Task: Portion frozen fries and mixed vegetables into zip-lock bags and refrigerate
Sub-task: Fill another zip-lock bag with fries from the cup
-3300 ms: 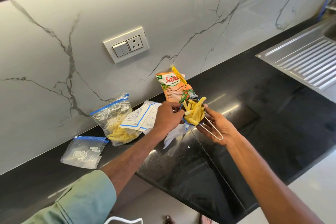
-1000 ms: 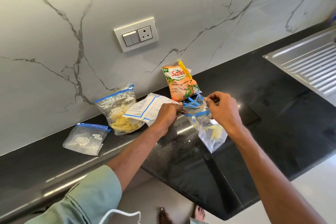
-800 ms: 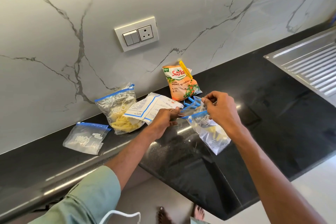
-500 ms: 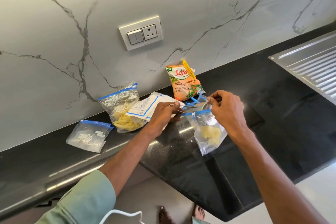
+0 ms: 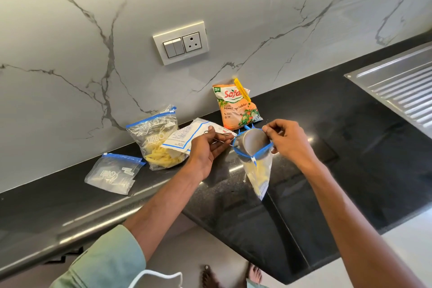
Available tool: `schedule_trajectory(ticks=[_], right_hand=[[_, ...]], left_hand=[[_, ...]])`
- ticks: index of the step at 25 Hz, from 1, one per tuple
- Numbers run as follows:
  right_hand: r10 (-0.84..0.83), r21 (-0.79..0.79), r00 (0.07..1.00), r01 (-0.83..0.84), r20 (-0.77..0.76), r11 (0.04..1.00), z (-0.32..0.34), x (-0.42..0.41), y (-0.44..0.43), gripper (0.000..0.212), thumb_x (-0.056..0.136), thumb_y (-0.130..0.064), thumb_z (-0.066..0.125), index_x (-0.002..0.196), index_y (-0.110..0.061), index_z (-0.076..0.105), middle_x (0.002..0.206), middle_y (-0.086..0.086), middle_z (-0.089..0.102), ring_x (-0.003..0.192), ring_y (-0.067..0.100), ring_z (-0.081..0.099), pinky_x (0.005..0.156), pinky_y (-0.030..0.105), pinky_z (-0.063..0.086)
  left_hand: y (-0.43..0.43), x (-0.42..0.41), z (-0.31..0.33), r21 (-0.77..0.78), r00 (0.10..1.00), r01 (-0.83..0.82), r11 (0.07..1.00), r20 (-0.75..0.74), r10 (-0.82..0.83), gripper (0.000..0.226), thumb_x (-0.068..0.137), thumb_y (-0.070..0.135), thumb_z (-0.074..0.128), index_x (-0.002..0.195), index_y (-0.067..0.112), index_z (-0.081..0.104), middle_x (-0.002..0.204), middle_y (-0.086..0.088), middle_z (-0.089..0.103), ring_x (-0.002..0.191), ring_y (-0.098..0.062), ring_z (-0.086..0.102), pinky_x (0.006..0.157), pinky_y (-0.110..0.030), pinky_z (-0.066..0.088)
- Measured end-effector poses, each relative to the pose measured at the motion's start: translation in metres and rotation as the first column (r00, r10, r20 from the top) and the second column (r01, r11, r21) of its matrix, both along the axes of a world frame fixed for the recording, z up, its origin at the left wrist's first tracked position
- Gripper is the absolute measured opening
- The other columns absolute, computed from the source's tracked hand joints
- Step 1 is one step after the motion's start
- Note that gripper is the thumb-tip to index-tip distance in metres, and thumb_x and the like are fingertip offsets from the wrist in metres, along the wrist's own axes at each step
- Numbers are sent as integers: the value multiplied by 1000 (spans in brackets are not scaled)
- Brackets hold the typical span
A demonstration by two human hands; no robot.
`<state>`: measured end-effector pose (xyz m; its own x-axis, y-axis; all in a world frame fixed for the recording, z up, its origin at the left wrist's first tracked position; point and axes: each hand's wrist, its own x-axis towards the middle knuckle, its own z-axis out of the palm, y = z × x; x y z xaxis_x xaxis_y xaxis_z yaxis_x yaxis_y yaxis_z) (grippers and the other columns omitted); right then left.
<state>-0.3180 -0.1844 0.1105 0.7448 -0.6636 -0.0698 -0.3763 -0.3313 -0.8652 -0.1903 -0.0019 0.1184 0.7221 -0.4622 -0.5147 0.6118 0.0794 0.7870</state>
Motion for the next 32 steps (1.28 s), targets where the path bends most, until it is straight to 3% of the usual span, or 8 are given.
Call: schedule_trajectory(ticks=[5, 12, 17, 19, 23, 28, 30, 32], right_hand=[[33, 205, 995, -52, 96, 977, 1, 2, -6, 12, 101, -21, 67, 99, -13, 76, 80, 4, 75, 63, 10, 68, 57, 24, 57], [112, 146, 992, -120, 58, 982, 3, 12, 0, 12, 99, -22, 70, 89, -19, 77, 76, 1, 75, 56, 6, 66, 55, 23, 57], [138, 185, 990, -142, 33, 972, 3, 13, -5, 17, 102, -21, 66, 103, -10, 79, 86, 11, 76, 58, 8, 64, 55, 21, 57], [96, 190, 994, -106, 60, 976, -3, 13, -1, 17, 103, -18, 65, 106, -9, 78, 87, 12, 75, 60, 9, 63, 54, 22, 57], [7, 225, 992, -35, 123, 974, -15, 5, 9, 18, 105, -14, 61, 101, -11, 79, 68, -6, 69, 54, 3, 59, 57, 21, 54], [75, 205, 984, -108, 160, 973, -9, 12, 17, 21, 104, -4, 59, 92, -6, 76, 74, 17, 68, 55, 13, 60, 57, 29, 58], [107, 200, 980, -140, 168, 970, -7, 21, 24, 20, 102, 0, 61, 87, -6, 74, 70, 14, 65, 53, 16, 62, 57, 32, 59], [86, 224, 983, -122, 162, 967, -8, 32, 36, 12, 100, 2, 61, 99, -2, 72, 77, 16, 69, 56, 19, 70, 62, 36, 64]], left_hand=[[1, -17, -15, -172, 962, -247, 954, -162, 220, 42, 108, 18, 46, 73, -1, 59, 85, -21, 75, 77, -22, 77, 64, -23, 62], [-9, -48, -33, -219, 782, -618, 755, -270, 561, 31, 107, 16, 51, 80, 4, 61, 62, -7, 66, 64, -19, 74, 54, -21, 58], [-12, -46, -34, -162, 720, -665, 729, -398, 568, 13, 105, 9, 52, 106, 2, 63, 68, -8, 72, 61, -18, 72, 51, -23, 58], [-15, -39, -26, -146, 703, -681, 717, -405, 585, 14, 106, 7, 49, 105, 0, 61, 69, -11, 72, 58, -19, 72, 49, -23, 58], [-19, -28, -3, -191, 729, -662, 724, -389, 564, 25, 108, 10, 45, 89, -1, 58, 60, -12, 70, 57, -20, 73, 50, -22, 58], [-12, -13, 13, -269, 882, -470, 841, -190, 432, 39, 108, 21, 48, 75, 3, 57, 73, -14, 73, 70, -20, 75, 59, -20, 59], [-4, 2, 23, -293, 919, -349, 890, 80, 386, 46, 109, 26, 47, 69, 4, 58, 76, -16, 73, 74, -23, 73, 64, -24, 59], [5, 14, 36, -265, 853, -229, 937, 409, 324, 51, 109, 26, 45, 67, 1, 61, 81, -20, 74, 75, -28, 72, 68, -30, 58]])
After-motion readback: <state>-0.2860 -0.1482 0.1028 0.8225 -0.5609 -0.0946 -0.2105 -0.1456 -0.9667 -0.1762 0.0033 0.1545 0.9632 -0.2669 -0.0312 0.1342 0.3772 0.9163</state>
